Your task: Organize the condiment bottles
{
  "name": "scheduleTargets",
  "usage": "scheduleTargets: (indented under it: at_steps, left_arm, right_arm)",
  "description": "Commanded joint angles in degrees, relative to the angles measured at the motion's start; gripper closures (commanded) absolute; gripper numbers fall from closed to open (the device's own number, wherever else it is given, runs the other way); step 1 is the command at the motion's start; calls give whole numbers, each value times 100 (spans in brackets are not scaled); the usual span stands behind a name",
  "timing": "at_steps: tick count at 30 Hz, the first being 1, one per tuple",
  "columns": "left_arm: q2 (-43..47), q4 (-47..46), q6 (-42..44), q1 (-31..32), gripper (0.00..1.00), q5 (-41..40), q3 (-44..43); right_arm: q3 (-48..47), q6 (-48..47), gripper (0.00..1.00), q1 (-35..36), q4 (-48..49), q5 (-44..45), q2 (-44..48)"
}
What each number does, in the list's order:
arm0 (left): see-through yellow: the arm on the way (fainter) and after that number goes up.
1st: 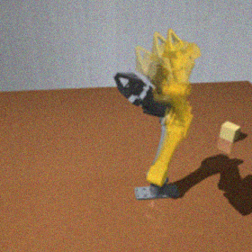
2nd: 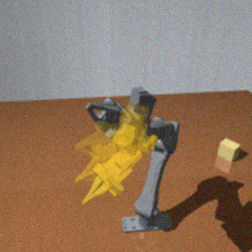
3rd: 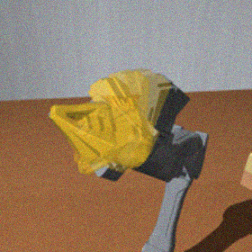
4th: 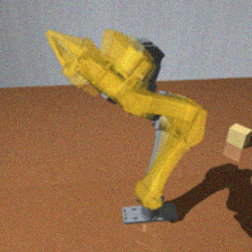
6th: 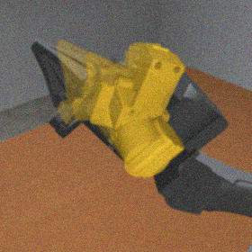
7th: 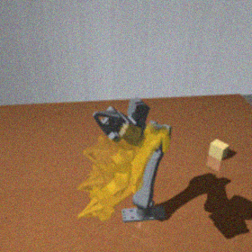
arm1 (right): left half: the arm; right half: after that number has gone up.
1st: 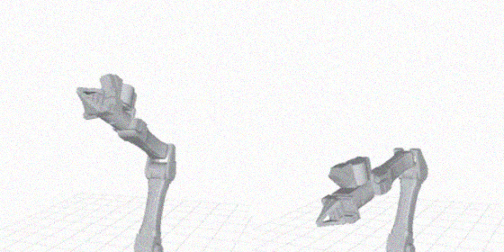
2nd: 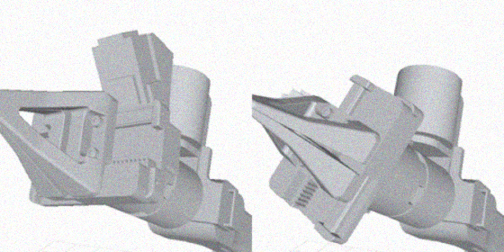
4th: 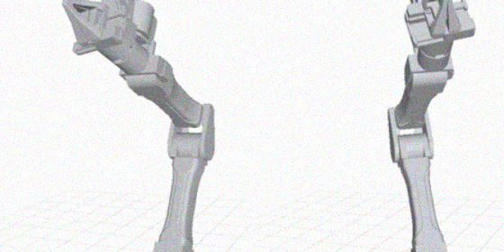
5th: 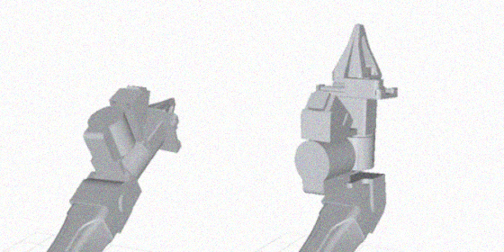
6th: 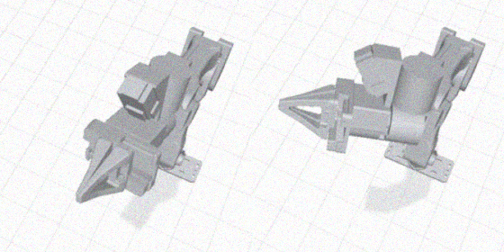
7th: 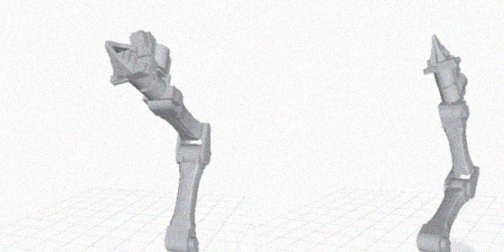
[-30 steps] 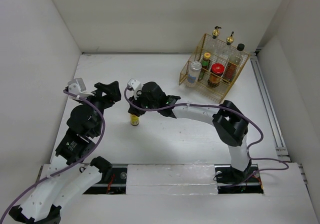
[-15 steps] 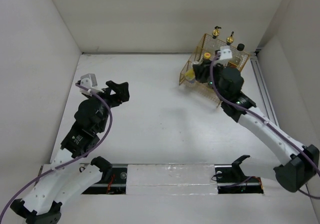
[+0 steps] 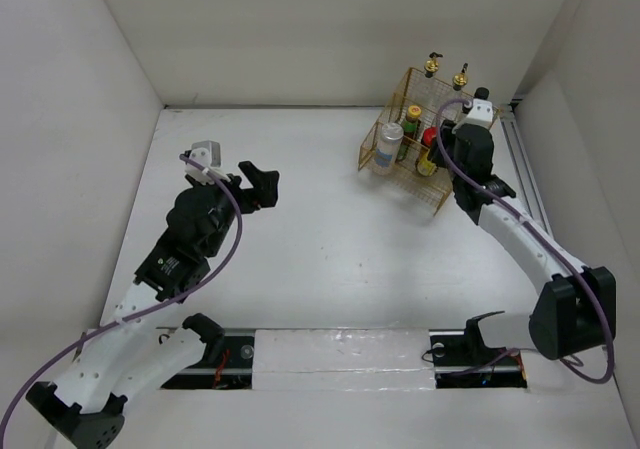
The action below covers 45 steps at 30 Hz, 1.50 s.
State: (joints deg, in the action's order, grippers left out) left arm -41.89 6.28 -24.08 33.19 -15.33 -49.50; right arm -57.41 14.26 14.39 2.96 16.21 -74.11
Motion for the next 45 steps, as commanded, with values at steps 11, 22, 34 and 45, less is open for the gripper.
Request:
scheduleTargets:
  at_steps: [11,22,34,45]
  left_arm:
    - [-337,-171,237,21,1,496,-289]
    - [-504,-119,298,21,1,690,-342]
    - [-504,-119,298,21,1,690,-342]
    - [-400,-119,456,21,1,637,-342]
  right_arm:
    - [-552,86,76,-24,-32,111,-842]
    - [-772,86,39,239,-314,453,-1150]
    - [-817,191,0,669,-419,270,122]
    - [-43,-204,0,2076,-164,-1898,1179]
